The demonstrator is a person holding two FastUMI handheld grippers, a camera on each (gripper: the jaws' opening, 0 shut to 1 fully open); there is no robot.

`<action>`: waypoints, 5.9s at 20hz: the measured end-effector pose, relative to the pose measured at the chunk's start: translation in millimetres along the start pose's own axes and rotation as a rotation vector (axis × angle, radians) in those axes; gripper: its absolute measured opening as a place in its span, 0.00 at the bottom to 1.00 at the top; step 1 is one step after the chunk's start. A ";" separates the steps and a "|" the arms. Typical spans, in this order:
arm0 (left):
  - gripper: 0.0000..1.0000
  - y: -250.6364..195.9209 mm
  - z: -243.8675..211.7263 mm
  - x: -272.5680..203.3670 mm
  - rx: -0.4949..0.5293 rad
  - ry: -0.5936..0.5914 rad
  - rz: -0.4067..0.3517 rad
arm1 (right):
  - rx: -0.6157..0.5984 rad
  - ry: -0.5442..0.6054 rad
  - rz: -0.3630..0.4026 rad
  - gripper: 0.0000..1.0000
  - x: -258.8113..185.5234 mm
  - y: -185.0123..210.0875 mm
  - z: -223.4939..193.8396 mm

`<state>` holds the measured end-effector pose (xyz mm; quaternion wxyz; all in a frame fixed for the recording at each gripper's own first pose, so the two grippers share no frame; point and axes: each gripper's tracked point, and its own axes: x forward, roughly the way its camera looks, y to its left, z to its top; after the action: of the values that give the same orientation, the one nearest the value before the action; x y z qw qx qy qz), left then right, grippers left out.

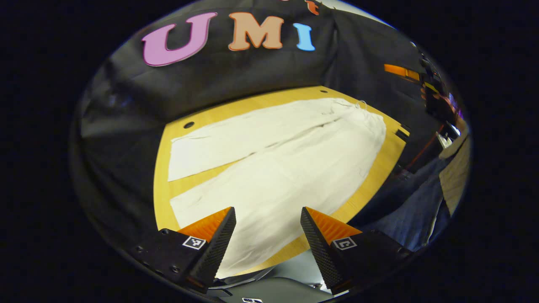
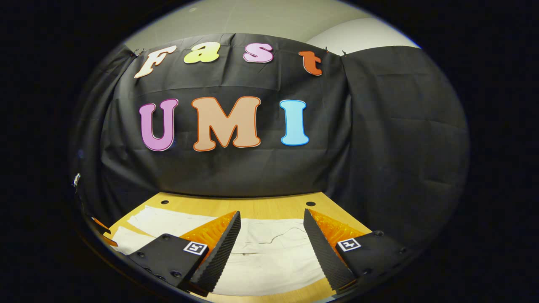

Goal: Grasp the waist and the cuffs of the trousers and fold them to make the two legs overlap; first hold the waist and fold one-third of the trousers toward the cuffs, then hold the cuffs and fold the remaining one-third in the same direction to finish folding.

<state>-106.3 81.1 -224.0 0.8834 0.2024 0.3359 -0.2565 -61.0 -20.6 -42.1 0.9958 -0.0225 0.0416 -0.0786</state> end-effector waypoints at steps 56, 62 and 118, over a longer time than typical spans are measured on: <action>0.00 15.9 -100.8 33.5 0.303 0.664 -0.222 | -0.991 0.815 0.823 0.98 22.1 -76.5 -277.8; 0.00 16.5 -102.4 33.3 0.307 0.682 -0.210 | -1.086 0.908 0.908 0.98 17.6 -91.7 -300.6; 0.74 265.9 232.7 283.8 0.017 -0.129 0.444 | -0.229 0.615 0.192 0.91 357.6 20.0 -189.0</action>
<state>346.8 76.9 -211.5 0.9361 0.2622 0.2236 -0.0711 277.6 -64.8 -259.7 0.9305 -0.1055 0.3504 0.0174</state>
